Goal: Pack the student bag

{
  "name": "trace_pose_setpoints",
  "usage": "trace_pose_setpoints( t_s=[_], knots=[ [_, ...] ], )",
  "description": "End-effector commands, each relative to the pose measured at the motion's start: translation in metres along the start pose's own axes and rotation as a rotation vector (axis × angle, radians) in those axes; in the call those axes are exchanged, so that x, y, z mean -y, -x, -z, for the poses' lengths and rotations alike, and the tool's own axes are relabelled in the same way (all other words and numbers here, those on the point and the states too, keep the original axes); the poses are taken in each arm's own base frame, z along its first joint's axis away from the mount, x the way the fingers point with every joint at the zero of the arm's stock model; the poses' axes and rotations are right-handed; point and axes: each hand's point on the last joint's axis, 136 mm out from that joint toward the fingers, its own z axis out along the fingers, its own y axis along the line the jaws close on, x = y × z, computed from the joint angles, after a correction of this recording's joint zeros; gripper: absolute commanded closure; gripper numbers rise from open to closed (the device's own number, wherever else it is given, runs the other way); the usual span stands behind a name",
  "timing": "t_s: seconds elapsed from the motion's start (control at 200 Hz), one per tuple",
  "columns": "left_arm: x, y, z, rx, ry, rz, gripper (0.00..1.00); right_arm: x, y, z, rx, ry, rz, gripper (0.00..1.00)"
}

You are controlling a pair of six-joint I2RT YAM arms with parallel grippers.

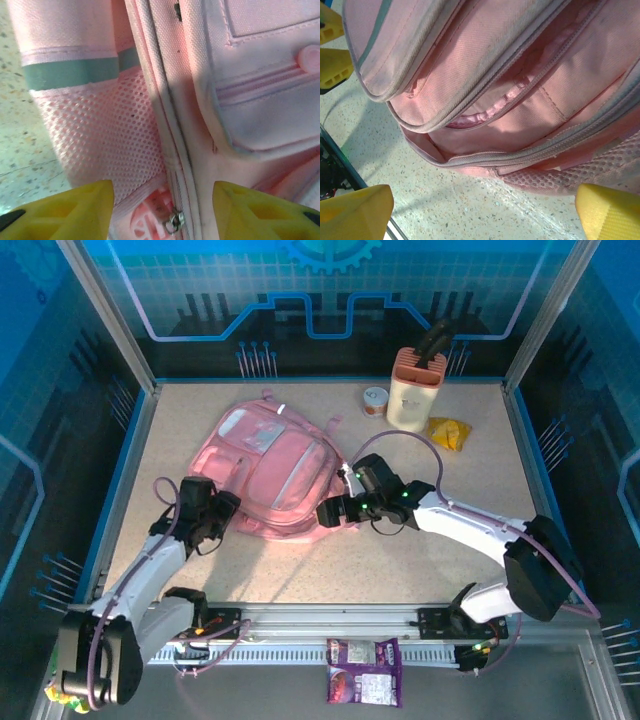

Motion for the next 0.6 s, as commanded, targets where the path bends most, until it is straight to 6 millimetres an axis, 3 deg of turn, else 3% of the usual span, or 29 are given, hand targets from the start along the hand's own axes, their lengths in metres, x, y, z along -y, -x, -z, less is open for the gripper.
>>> trace_pose_setpoints(
  t_s=[0.0, 0.345, 0.595],
  knots=[
    [0.029, 0.001, -0.007, -0.024, -0.140, 0.050, 0.46, -0.010, 0.009, 0.000, 0.016, 0.020, -0.001, 0.05],
    [0.034, -0.007, -0.033, -0.101, -0.133, 0.099, 0.59, -0.003, 0.014, -0.002, 0.024, 0.003, -0.001, 0.03],
    [0.038, -0.004, -0.028, -0.080, -0.156, 0.122, 0.86, 0.013, 0.025, -0.014, 0.020, -0.034, -0.034, 0.01]
  ],
)
